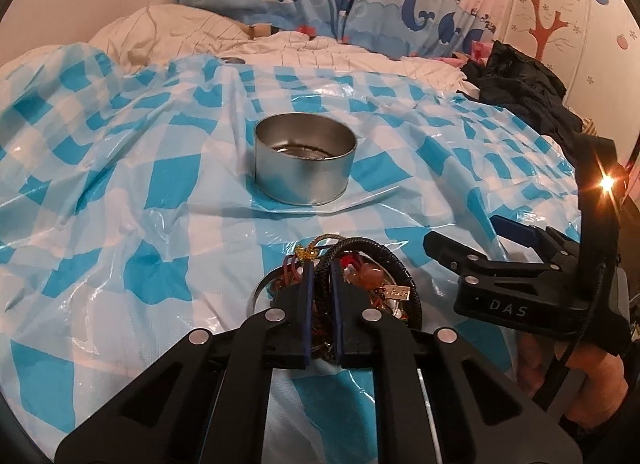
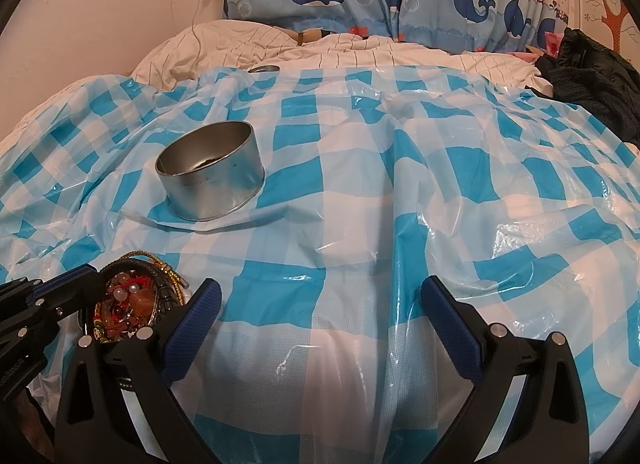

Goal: Organize jewelry
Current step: 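Close the left gripper on a black hair tie and lift it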

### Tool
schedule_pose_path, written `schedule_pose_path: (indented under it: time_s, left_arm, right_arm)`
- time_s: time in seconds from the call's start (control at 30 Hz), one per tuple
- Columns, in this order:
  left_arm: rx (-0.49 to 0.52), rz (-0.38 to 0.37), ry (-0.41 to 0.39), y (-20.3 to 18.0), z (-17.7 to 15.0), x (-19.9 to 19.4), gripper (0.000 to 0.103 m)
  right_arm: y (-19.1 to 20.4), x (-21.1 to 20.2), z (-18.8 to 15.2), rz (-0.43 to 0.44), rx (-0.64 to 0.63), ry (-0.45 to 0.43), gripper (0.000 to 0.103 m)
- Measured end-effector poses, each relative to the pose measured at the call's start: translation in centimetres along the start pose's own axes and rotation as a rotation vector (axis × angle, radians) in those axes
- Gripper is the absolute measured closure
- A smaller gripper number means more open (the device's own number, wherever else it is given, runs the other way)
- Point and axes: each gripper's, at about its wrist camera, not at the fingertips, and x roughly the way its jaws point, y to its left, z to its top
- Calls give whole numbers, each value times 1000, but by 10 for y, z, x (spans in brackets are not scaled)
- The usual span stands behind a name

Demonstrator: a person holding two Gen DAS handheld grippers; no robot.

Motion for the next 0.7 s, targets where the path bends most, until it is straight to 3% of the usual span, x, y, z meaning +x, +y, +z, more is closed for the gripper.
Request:
schedule_pose_path:
  time_s: [0.23, 0.27, 0.3, 0.33, 0.37, 0.43, 0.53, 0.7]
  left_arm:
    - [-50, -22, 29, 9, 0, 4, 94]
    - [-59, -26, 44, 11, 1, 6, 89]
    - [-67, -14, 51, 12, 0, 8, 74]
    - [-74, -8, 53, 13, -2, 10, 71]
    - [-76, -13, 57, 14, -3, 11, 71]
    - [-80, -40, 57, 16, -3, 11, 92]
    - [-71, -41, 21, 17, 1, 2, 94]
    - [-169, -95, -1, 39, 7, -8, 95]
  right_arm:
    - [5, 0, 1, 4, 0, -6, 7]
    - [5, 0, 1, 5, 0, -7, 7]
    - [6, 0, 1, 5, -2, -8, 7]
    - [5, 0, 1, 4, -2, -6, 7]
    - [4, 0, 1, 4, 0, -5, 7]
    - [5, 0, 1, 5, 0, -7, 7]
    - [5, -2, 2, 8, 1, -11, 7]
    - [6, -6, 3, 27, -2, -19, 7]
